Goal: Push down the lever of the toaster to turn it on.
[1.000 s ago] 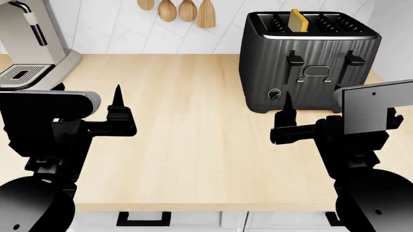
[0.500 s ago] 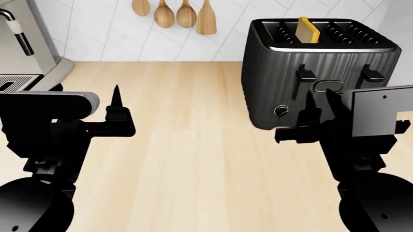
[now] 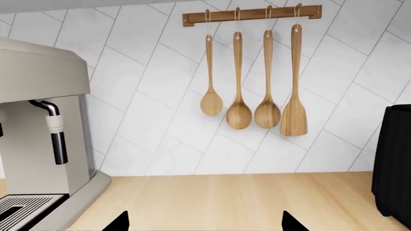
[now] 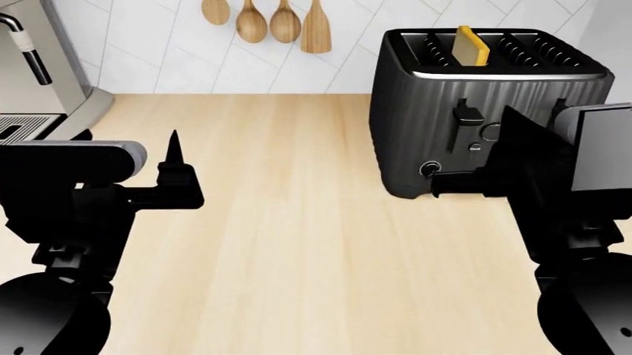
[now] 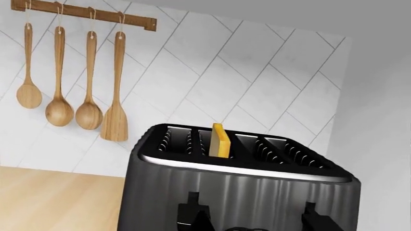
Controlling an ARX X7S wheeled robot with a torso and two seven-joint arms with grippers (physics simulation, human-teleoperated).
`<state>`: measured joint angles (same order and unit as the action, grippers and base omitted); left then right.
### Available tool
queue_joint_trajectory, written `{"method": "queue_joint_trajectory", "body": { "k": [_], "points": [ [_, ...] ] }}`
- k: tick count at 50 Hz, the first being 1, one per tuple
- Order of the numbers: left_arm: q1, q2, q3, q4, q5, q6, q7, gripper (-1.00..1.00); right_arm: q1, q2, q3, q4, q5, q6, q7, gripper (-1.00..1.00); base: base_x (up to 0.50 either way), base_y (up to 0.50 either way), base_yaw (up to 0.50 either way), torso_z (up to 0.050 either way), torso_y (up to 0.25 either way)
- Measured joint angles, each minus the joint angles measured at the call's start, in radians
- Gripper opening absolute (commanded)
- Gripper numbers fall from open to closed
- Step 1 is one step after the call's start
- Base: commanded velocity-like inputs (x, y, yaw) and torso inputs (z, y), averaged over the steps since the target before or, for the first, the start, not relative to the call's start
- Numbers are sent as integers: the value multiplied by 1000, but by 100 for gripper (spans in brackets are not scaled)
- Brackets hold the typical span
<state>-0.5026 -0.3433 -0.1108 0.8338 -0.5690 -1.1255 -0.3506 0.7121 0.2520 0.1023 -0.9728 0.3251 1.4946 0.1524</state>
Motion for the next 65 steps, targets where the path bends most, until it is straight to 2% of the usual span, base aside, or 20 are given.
{"method": "queue_joint_trajectory", "body": {
  "k": [12,33,65],
  "points": [
    [6,-2,-4,-5,-5,8,-3,100,76,2,-35,39,33,11,30,-100,0,0,0,0,0],
    [34,-12,-9,-24,2,46,-5,100,103,5,-147,239,20,-134,50,-100,0,0,0,0,0],
    [39,-18,11,-37,-2,57,-20,100,-66,17,-105,397,14,-340,38,-100,0,0,0,0,0]
  ]
}}
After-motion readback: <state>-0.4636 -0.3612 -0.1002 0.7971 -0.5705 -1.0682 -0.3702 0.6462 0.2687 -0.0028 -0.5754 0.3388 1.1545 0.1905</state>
